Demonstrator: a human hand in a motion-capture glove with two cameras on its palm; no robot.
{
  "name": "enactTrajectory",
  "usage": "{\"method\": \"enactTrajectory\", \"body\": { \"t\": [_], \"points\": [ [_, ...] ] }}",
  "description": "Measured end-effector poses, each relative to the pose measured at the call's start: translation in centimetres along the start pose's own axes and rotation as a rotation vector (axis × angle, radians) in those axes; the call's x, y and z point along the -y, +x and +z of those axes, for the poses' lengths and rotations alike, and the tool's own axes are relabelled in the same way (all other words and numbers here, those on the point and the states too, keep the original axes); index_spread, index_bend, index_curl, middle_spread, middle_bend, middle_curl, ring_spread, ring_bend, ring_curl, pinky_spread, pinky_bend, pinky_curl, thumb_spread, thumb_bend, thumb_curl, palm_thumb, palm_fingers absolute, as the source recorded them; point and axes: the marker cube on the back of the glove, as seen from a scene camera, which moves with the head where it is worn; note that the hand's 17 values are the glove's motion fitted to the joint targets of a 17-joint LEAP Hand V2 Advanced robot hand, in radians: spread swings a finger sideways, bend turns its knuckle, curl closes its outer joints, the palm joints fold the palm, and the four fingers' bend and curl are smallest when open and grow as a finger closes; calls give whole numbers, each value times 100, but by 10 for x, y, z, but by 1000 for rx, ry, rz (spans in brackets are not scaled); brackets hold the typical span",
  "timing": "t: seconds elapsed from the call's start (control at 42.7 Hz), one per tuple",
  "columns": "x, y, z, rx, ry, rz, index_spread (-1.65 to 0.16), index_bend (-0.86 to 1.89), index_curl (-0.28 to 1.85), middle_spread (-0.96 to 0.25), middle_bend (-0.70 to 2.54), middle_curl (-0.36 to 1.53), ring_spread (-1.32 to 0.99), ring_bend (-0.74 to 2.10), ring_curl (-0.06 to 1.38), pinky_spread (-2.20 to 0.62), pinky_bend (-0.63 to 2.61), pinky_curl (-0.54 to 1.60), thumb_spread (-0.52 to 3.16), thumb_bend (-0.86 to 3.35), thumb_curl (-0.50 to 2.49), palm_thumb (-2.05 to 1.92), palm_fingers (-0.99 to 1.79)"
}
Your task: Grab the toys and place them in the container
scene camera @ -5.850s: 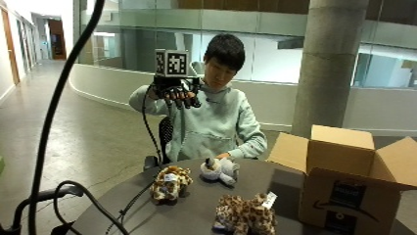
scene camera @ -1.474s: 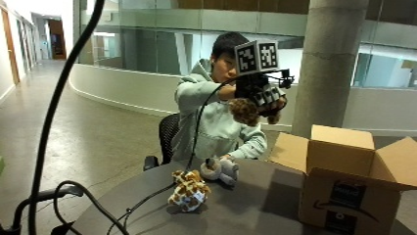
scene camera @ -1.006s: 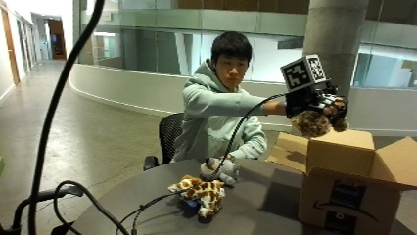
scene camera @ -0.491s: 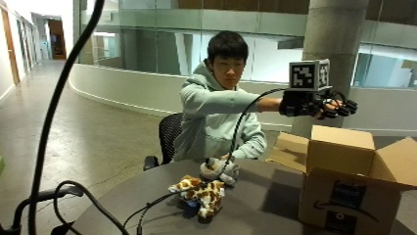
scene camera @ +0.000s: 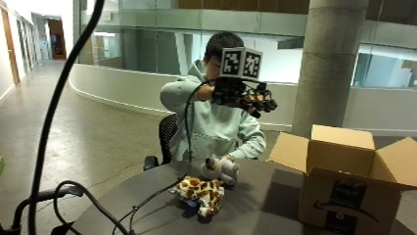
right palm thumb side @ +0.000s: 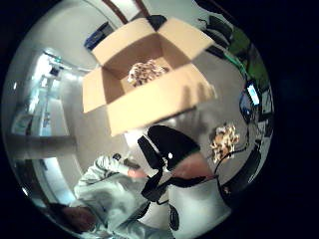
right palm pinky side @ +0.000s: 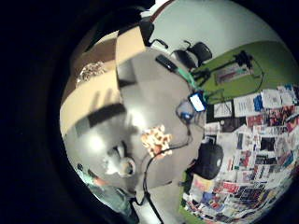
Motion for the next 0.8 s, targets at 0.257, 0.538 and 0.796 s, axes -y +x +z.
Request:
{"method": "enactTrajectory", "body": {
  "t": [0.257,0.538,0.796],
  "points": [
    [-71,77,66,74,-156,235,-24,11,32,-3,21,42,-11,24,26,-2,46,35,112,-2,36,-1,-6],
    [-83,106,161,97,-77,461,-18,11,27,1,20,42,-4,35,30,2,61,39,116,-2,34,-1,-2],
    [-79,91,235,185,-274,634,-14,8,25,5,16,40,-1,40,32,3,73,41,114,-3,33,-2,-5]
  ]
}}
